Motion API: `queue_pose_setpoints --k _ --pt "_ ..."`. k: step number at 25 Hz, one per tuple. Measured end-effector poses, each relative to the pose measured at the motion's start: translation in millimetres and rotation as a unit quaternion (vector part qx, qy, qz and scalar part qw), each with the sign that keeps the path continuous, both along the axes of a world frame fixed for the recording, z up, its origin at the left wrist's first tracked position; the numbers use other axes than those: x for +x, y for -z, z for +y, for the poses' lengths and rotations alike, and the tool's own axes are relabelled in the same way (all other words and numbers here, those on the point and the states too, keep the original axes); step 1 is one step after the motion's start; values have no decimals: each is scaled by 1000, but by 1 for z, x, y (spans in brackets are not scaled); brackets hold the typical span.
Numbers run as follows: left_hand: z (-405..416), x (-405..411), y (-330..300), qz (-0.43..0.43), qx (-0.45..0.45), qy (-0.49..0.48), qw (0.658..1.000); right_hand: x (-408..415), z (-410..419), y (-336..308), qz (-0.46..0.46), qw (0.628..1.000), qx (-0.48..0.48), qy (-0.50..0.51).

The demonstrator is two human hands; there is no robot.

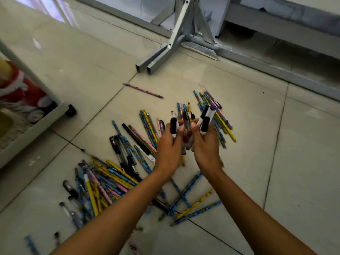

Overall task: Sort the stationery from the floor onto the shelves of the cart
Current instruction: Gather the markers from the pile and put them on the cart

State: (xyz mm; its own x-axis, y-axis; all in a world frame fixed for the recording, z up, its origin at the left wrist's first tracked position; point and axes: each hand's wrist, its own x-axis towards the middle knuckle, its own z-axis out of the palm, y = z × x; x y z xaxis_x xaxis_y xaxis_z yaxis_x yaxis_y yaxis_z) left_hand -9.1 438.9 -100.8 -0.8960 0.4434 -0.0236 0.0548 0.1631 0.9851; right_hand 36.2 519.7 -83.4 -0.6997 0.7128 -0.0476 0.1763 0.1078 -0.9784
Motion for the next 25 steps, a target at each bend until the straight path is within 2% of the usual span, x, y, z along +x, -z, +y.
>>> queue_pose_setpoints --k 3,8,11,14,16,19,25 --pt "-42 -26 -37 -15 37 -54 998 -34 -33 -36 -18 996 -10 -90" --pt "-125 -69 -113 21 32 -146 989 -92 -103 -108 -5 971 -18 -240" --pt "-172 -86 -161 47 11 -200 979 -124 -143 -153 -6 955 -2 -297" --pt "-214 -113 -210 54 28 -248 967 -156 -179 -202 -5 941 2 -338" --pt "-238 -142 -240 28 32 -288 957 -177 -197 -232 -12 930 16 -367" --pt "-269 -198 -273 -41 -8 -345 938 -208 -214 -263 -26 917 31 -396" --pt "-305 -279 -268 -101 -59 -375 920 -261 -242 -294 -52 892 70 -443"
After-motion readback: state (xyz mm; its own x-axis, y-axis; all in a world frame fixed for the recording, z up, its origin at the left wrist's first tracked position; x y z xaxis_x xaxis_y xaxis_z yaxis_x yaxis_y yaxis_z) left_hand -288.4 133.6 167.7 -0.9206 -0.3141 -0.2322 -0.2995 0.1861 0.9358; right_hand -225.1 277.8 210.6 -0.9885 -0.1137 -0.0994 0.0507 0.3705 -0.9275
